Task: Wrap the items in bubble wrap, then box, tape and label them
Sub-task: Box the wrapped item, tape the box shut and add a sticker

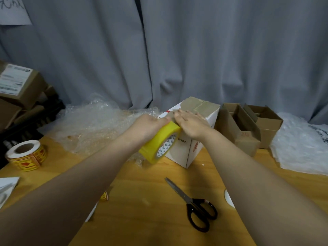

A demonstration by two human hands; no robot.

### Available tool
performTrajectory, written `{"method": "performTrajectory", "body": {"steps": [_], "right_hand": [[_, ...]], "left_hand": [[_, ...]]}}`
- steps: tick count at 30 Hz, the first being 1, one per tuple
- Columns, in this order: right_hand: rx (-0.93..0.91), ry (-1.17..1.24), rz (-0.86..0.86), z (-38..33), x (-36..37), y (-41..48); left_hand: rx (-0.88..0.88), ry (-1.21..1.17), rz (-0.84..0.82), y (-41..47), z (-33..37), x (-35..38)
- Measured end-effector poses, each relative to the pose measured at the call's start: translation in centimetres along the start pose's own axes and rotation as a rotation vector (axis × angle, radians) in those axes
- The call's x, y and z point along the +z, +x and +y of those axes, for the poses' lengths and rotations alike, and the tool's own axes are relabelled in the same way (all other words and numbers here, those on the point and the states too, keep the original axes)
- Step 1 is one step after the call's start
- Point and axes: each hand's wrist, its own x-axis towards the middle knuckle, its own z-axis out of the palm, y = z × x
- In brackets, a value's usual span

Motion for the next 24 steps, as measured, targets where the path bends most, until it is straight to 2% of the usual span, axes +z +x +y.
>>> {"method": "performTrajectory", "body": {"steps": [2,4,7,14,18,24], "right_hand": [[0.006,-0.095,-0.024,0.1,0.1,0.3],[0.011,-0.136,-0.035,0.1,0.2,0.6],[0.005,-0.154,-0.019,0.1,0.4,0.8],[-0.098,-0.220,0.056,0.7,0.3,-0.7],[-0.148,-0.197,-0.014,0.9,0.0,-0.7],[-0.003,-0.222,-0.029,0.1,0.4,0.1]], "left_hand": [[0.009,0.132,0.005,-0.6,-0.8,0.0],[-0.063,0.248,-0.026,-1.1,-2.4,-0.3],[-0.127,0.261,-0.086,-1.4,-4.3,-0.8],[0.013,0.462,-0.050,-1.1,-4.2,-0.2],[0.033,0.507,-0.047,-0.8,-4.6,0.4],[0.051,0.394,-0.008,-1.1,-5.0,-0.1]]}}
